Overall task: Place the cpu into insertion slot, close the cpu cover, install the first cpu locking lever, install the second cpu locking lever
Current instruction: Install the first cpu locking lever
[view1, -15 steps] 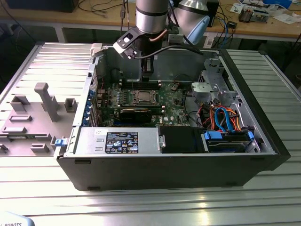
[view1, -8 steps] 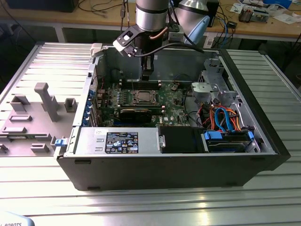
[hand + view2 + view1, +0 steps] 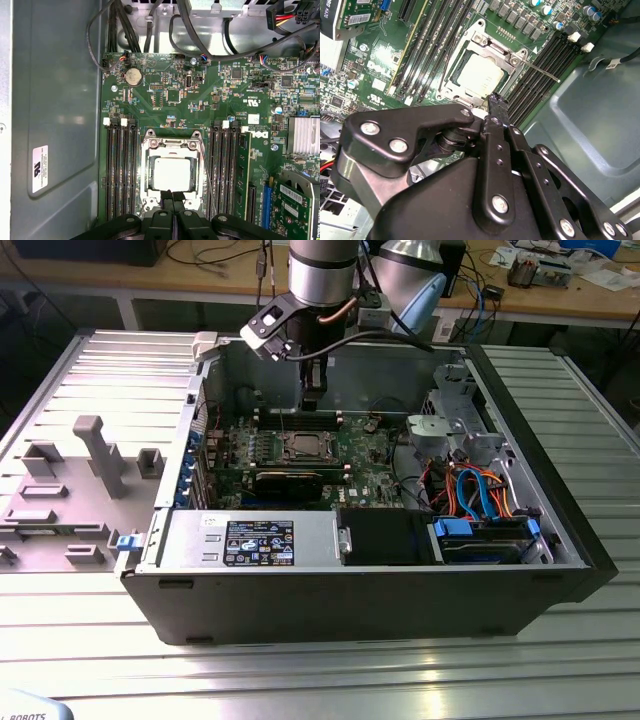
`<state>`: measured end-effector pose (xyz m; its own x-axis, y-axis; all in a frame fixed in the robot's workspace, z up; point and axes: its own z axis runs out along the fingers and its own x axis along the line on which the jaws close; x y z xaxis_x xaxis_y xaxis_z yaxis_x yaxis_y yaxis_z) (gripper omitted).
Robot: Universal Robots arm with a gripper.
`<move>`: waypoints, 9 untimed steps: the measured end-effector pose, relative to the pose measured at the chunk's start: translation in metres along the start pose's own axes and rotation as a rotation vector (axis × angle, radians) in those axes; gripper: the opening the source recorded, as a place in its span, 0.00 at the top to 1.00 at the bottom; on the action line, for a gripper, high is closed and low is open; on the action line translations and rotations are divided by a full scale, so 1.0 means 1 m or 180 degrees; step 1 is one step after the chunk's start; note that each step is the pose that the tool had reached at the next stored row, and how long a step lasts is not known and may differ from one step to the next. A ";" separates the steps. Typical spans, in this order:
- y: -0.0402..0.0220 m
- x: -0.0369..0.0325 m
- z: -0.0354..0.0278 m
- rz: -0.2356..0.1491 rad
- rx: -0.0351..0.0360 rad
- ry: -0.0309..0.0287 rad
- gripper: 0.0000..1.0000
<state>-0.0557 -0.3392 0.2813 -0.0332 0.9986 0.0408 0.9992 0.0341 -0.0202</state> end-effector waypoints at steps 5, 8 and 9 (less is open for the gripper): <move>0.0000 0.0000 -0.0001 -0.0058 0.0002 -0.0002 0.89; 0.0000 0.0000 -0.0001 -0.0293 0.0012 -0.0006 0.89; 0.0000 0.0000 -0.0013 -0.0301 0.0013 -0.0010 0.89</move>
<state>-0.0557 -0.3393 0.2826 -0.1273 0.9911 0.0395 0.9915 0.1282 -0.0204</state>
